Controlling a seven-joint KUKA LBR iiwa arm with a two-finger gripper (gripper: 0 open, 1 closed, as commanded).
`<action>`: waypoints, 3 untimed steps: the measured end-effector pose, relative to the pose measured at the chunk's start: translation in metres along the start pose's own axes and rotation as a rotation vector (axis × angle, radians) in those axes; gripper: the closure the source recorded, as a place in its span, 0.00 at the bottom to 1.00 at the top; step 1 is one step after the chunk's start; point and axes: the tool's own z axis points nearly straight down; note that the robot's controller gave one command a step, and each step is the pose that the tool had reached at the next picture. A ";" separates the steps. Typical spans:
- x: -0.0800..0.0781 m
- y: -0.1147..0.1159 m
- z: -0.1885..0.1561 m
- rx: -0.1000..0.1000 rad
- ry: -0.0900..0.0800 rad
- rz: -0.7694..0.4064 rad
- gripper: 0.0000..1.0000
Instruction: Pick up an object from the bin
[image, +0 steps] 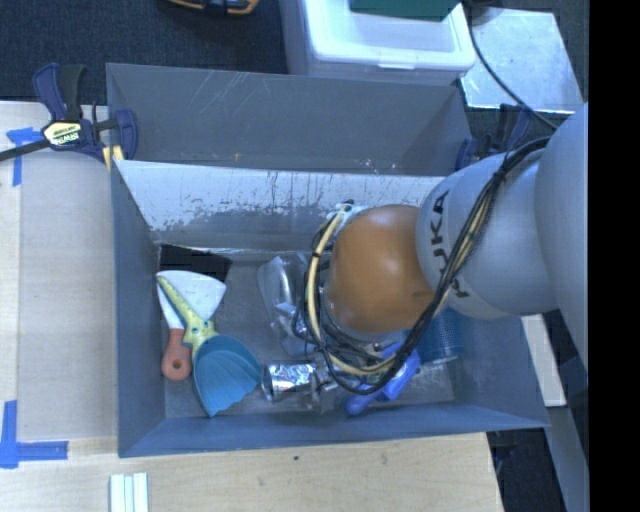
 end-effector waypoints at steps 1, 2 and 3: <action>0.005 0.014 -0.050 0.003 -0.009 -0.034 0.00; 0.005 -0.001 0.017 0.000 0.001 -0.040 0.00; -0.003 -0.038 0.018 0.002 -0.011 -0.069 0.00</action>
Offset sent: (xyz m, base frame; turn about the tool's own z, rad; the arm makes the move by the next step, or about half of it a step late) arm -0.0060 -0.0024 -0.0170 -0.0418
